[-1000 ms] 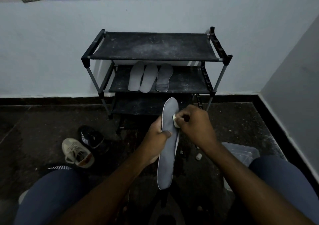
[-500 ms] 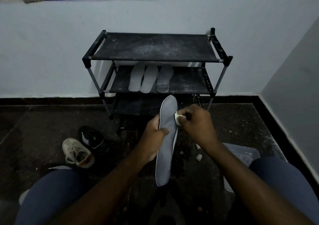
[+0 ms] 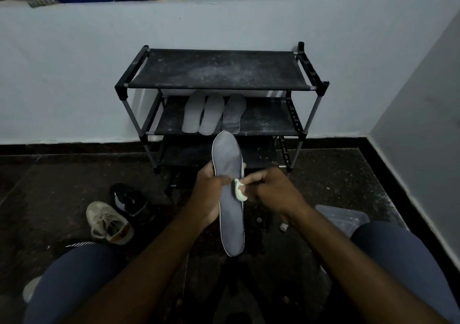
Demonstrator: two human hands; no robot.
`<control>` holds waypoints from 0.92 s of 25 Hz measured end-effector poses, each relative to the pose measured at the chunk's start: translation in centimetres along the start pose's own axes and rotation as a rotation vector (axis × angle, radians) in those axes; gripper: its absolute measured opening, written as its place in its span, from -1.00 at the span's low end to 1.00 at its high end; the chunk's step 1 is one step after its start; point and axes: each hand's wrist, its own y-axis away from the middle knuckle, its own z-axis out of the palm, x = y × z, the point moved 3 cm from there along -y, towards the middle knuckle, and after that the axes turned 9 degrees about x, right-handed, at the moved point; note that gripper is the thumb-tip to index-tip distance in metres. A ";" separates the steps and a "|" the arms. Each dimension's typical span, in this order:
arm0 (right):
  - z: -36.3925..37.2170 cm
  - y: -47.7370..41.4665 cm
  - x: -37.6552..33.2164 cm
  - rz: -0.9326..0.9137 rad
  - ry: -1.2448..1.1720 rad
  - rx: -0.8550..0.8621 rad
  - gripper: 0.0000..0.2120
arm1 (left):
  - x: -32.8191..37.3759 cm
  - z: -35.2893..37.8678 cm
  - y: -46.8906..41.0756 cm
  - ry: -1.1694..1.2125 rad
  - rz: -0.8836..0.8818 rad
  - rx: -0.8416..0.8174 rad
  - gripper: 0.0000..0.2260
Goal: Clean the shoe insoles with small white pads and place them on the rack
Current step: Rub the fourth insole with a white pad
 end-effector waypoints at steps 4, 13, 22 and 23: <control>0.3 0.1 -0.1 0.064 -0.050 0.005 -0.85 | 0.5 0.1 0.3 0.043 0.000 -0.030 -0.51; -2.5 -0.1 -1.1 0.031 -0.051 0.158 -0.84 | 1.3 0.6 0.9 -0.095 -0.011 0.002 -0.70; -3.4 -1.8 -0.7 0.085 0.018 0.203 -0.86 | 0.7 -0.4 0.4 -0.242 -0.047 0.203 -0.86; -3.5 -2.0 -0.8 0.082 0.026 0.206 -0.86 | 0.7 -0.4 0.1 -0.255 -0.044 0.213 -0.87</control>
